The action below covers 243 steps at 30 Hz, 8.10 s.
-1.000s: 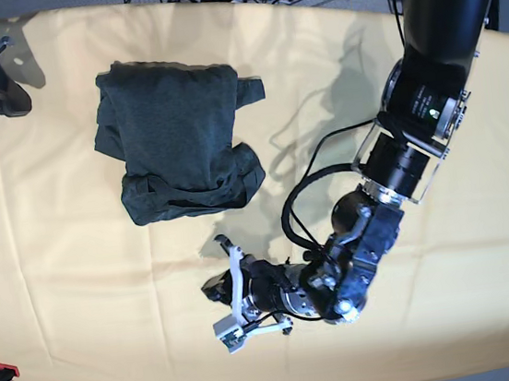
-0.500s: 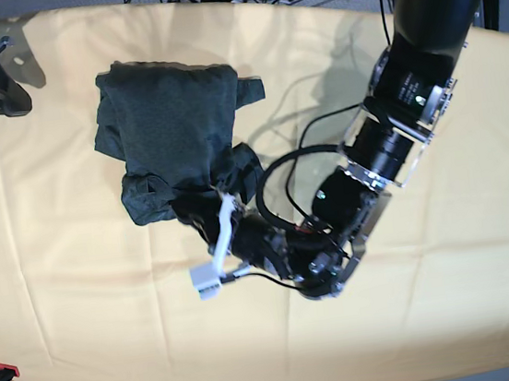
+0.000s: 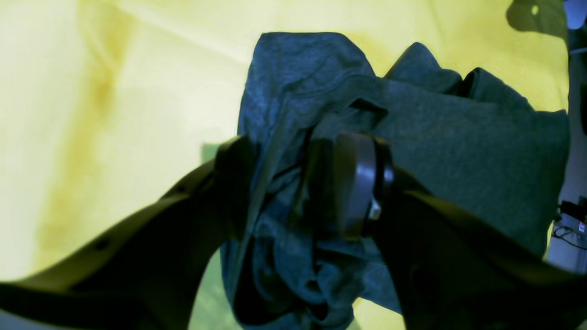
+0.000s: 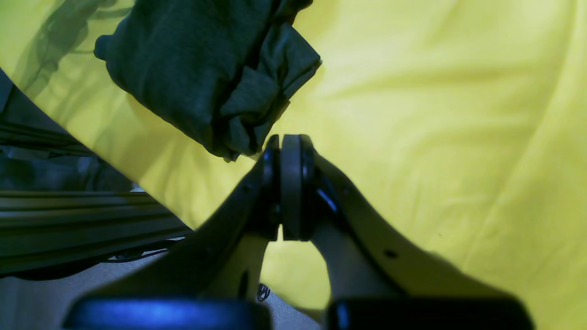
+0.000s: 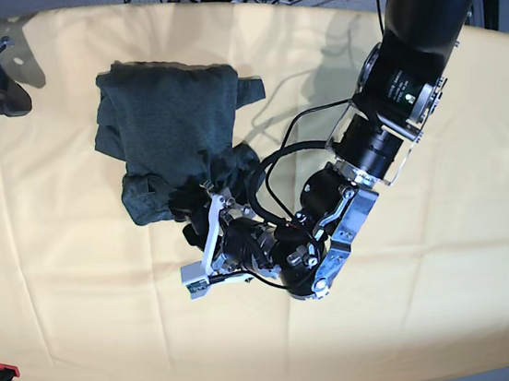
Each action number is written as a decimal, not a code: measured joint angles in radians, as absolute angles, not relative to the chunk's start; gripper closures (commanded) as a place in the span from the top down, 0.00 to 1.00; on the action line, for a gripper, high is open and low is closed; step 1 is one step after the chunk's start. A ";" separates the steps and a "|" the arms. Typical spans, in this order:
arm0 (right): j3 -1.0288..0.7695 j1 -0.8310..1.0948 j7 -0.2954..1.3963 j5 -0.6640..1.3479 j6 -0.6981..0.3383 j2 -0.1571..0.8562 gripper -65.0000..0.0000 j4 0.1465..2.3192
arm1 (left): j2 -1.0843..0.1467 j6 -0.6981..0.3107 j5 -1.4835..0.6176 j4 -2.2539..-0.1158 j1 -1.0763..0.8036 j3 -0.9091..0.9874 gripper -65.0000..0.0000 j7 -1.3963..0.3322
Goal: Fold the T-shirt properly
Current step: 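Reach the left gripper to the bundle's hanging corner and tuck it under, then press the bundle's loose edge flat with the left gripper, then tuck the loose fabric at the bundle's corner with the left gripper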
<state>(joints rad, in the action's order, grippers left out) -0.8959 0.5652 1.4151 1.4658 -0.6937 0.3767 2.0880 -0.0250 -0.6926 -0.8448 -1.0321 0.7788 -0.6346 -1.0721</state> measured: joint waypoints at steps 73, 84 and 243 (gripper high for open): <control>-0.896 0.565 1.415 1.465 -0.694 0.380 0.00 2.088 | -0.159 -0.677 -0.696 -1.034 0.868 -0.785 0.00 -0.937; -0.896 0.565 1.415 1.466 -0.694 0.380 0.00 2.088 | -0.215 -0.693 -1.137 -1.034 0.854 -0.785 0.00 -1.309; -0.896 0.517 1.415 1.463 -0.694 0.379 0.00 2.088 | 0.075 -0.275 -0.311 -0.799 0.832 -0.811 0.00 -0.476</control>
<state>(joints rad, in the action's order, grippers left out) -0.8959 0.5175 1.4151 1.4628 -0.6937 0.3794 2.0880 0.0750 -0.2752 -0.3115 -0.7986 0.8318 -0.8112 -0.4763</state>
